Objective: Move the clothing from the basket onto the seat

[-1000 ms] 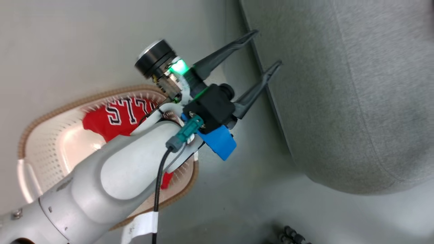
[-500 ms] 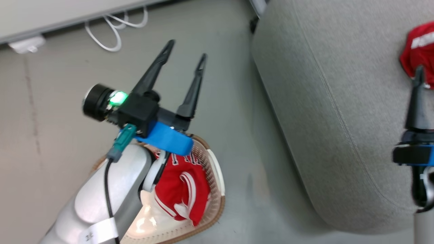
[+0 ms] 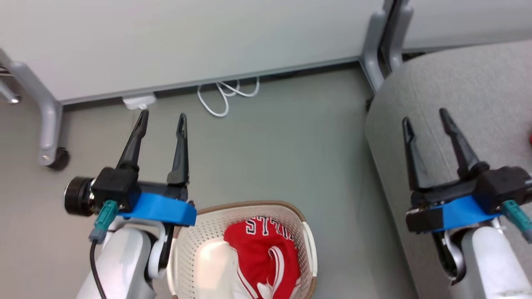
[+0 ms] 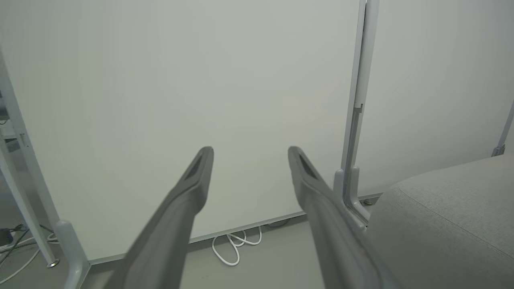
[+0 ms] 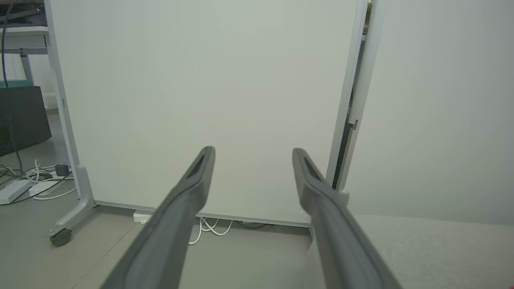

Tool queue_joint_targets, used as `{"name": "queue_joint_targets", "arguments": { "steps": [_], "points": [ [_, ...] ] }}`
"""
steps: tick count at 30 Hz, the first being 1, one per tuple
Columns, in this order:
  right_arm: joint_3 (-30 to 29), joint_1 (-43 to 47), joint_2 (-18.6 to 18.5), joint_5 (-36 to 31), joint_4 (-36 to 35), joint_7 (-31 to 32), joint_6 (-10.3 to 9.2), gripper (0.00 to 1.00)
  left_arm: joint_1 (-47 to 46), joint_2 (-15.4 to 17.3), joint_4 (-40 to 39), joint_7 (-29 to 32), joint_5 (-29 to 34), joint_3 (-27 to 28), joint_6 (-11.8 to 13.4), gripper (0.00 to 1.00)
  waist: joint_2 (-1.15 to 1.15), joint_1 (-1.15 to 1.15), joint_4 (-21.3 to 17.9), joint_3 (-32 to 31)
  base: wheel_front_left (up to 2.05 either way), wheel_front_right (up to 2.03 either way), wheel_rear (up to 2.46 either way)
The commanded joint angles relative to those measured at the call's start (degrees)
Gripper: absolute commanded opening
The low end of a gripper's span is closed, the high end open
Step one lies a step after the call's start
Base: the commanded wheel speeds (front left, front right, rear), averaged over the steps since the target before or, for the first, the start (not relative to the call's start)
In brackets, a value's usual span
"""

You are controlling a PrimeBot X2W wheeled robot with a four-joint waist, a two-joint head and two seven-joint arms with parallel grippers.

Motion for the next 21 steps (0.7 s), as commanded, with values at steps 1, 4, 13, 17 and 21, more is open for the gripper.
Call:
{"name": "queue_joint_targets", "arguments": {
  "steps": [1, 4, 13, 17, 21],
  "points": [
    [0.7, 1.5, 0.3, 0.2, 0.3, -0.2, 0.01, 1.0, 1.6, -0.5, 0.0, -0.3, 0.9, 1.4, -0.5, 1.0, 0.0, 0.01, 2.6, -2.7, 0.0, 0.0, 0.0],
    [2.0, 3.5, 1.0, 0.7, 1.4, -0.2, 0.01, 1.0, 5.5, -1.6, 0.0, -0.3, 3.0, 5.1, -1.9, 1.0, 0.0, 0.01, 3.5, -4.6, 0.0, 0.0, 0.0],
    [-0.2, 9.7, 2.6, 1.4, 2.6, -0.2, 0.01, 1.0, 13.1, -4.7, 0.5, -0.3, 6.4, 11.2, -5.4, 1.0, 0.0, 0.01, 3.7, -8.1, 0.0, 0.0, 0.0],
    [-1.7, 12.1, 3.0, 1.4, 2.8, -0.2, 0.01, 1.0, 15.4, -6.0, 1.1, -0.3, 7.5, 12.7, -6.8, 1.0, 0.0, 0.01, 3.5, -8.9, 0.0, 0.0, 0.0],
    [-3.0, 14.0, 3.4, 1.5, 2.6, -0.2, 0.01, 1.0, 16.9, -6.8, 1.2, -0.3, 8.3, 14.2, -7.7, 1.0, 0.0, 0.01, 3.5, -9.4, 0.0, 0.0, 0.0]
  ]
}}
